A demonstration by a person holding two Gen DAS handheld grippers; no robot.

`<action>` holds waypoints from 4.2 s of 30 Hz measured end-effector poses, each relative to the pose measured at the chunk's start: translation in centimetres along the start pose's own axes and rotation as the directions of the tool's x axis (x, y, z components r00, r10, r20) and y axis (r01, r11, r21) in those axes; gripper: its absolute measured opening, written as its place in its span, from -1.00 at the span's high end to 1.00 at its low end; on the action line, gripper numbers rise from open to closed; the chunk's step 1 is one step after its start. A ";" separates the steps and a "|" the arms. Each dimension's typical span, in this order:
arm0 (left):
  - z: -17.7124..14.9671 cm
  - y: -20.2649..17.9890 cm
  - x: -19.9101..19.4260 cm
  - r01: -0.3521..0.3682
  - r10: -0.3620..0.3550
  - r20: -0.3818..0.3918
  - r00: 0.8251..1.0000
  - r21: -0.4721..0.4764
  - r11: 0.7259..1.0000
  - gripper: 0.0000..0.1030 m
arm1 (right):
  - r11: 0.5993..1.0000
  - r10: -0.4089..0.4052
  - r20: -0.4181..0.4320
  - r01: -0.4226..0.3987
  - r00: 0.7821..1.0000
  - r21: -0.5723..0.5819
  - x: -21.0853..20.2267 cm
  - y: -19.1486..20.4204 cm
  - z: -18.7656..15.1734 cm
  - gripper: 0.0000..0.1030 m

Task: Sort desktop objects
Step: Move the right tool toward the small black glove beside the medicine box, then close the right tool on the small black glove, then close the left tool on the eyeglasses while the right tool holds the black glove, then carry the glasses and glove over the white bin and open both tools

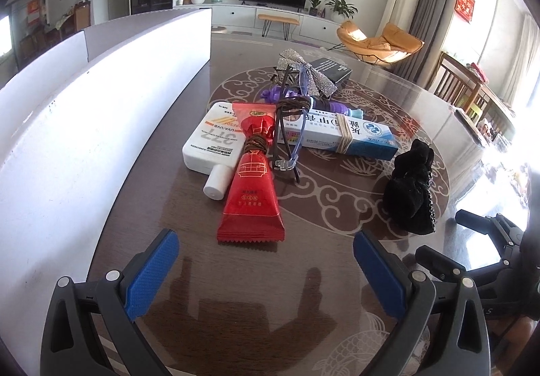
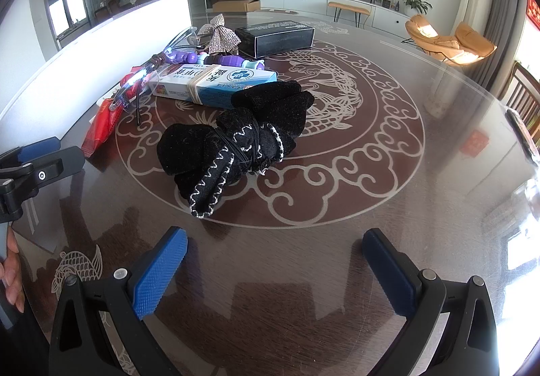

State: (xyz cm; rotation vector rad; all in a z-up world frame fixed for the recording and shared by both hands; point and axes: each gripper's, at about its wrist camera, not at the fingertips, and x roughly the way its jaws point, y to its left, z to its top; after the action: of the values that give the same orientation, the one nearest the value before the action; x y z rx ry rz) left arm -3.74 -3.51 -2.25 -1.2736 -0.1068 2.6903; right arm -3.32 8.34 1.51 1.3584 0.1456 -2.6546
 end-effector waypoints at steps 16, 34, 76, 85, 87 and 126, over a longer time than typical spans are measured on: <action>0.6 1.4 -2.1 -0.060 0.069 0.138 0.988 -0.068 0.996 -1.00 | 0.990 0.059 0.043 -0.064 0.997 0.125 -1.7 0.0 2.5 -1.00; 0.6 0.9 -1.8 -0.059 0.065 0.128 0.990 -0.045 0.997 -1.00 | 0.999 -0.019 -0.012 0.019 1.000 0.038 3.2 4.4 4.9 -1.00; 7.3 -2.0 3.0 -0.072 0.071 0.014 0.997 0.100 0.992 -1.00 | 0.999 0.040 0.053 -0.041 0.998 0.012 1.8 1.7 4.3 -0.04; 10.0 -4.7 6.9 -0.034 0.050 -0.074 0.996 0.199 0.979 0.50 | 0.999 0.046 0.054 -0.047 0.997 0.017 1.9 1.7 4.3 -0.05; 9.4 -4.0 6.1 -0.031 0.041 -0.059 0.997 0.159 0.987 0.51 | 0.999 0.047 0.055 -0.048 0.997 0.018 1.9 1.7 4.3 -0.05; 5.1 30.1 -11.2 -0.286 0.276 -0.076 0.958 -0.319 0.904 -0.41 | 0.767 0.510 -0.144 -0.524 0.848 -0.370 -1.7 36.1 15.4 -0.45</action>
State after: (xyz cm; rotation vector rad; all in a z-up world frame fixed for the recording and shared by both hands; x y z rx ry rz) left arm -4.20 -35.14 5.52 -1.5252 -0.4132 2.9910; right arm -8.06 -29.40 11.33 1.1080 0.2559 -2.0009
